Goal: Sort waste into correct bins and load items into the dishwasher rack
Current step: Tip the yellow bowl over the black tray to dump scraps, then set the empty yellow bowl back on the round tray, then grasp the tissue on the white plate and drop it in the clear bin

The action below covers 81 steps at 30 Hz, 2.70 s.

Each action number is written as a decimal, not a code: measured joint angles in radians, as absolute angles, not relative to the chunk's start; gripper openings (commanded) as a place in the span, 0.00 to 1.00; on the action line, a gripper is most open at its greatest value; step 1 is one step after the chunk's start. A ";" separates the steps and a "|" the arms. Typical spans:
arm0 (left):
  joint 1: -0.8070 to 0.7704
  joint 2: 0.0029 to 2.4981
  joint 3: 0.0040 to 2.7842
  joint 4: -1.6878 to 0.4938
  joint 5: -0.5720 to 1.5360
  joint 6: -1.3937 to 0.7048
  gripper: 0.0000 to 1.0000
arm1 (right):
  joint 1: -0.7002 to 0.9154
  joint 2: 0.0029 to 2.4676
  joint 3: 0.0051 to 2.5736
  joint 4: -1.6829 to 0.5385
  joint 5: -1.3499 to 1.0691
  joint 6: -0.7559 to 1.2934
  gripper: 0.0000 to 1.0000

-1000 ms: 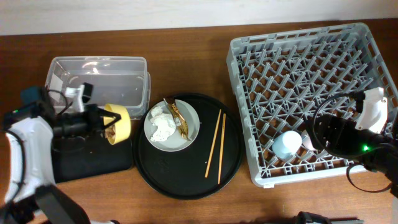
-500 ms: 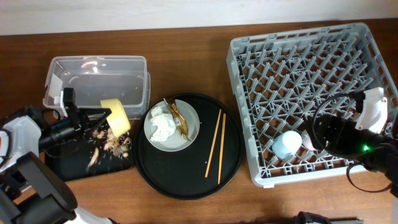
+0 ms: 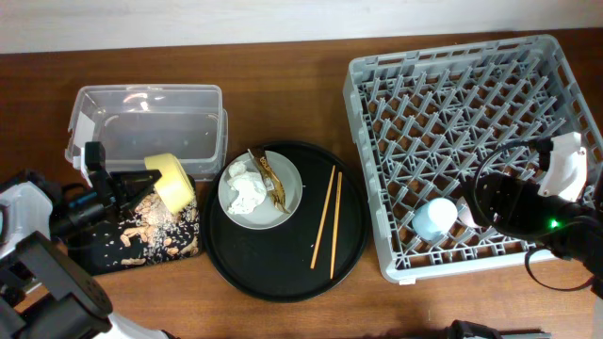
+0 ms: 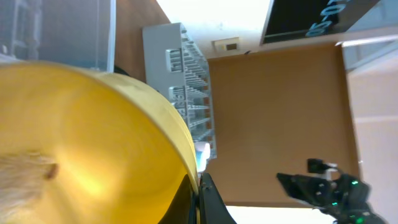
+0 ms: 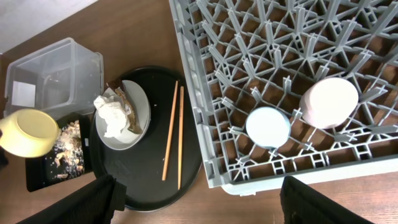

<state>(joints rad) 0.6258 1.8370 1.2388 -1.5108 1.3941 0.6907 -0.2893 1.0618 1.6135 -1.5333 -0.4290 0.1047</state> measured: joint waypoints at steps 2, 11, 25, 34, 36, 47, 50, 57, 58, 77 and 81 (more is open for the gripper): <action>0.626 1.840 1.238 -1.540 1.403 0.744 0.00 | -0.289 1.062 1.613 -1.534 -0.429 0.105 0.85; 0.627 1.841 1.238 -1.508 1.395 0.777 0.00 | -0.289 1.062 1.613 -1.534 -0.429 0.105 0.85; 0.505 1.720 1.251 -1.650 1.259 0.738 0.00 | -0.289 1.063 1.613 -1.546 -0.429 0.104 0.85; -0.091 1.403 1.256 -1.341 0.667 0.097 0.00 | -0.289 1.063 1.613 -1.549 -0.429 0.105 0.86; -0.240 1.369 1.257 -1.328 0.499 -0.049 0.00 | -0.289 1.063 1.613 -1.548 -0.429 0.105 0.86; -0.888 1.448 1.004 -0.990 -0.073 -0.555 0.18 | -0.289 1.079 1.613 -1.549 -0.429 0.105 0.86; -0.913 1.493 0.989 -0.951 -0.115 -0.582 0.51 | -0.289 1.091 1.613 -1.549 -0.429 0.104 0.86; -0.912 1.509 1.054 -0.988 -0.213 -0.558 0.79 | -0.289 1.108 1.613 -1.549 -0.429 0.104 0.85; -0.907 1.514 1.102 -1.028 -0.227 -0.546 0.80 | -0.289 1.108 1.613 -1.549 -0.429 0.105 0.85; -0.411 1.843 1.288 -0.824 -0.194 -0.351 0.63 | -0.289 1.110 1.613 -1.578 -0.429 0.105 0.85; -0.409 1.914 1.288 -0.793 -0.195 -0.340 0.57 | -0.289 1.110 1.613 -1.578 -0.429 0.105 0.85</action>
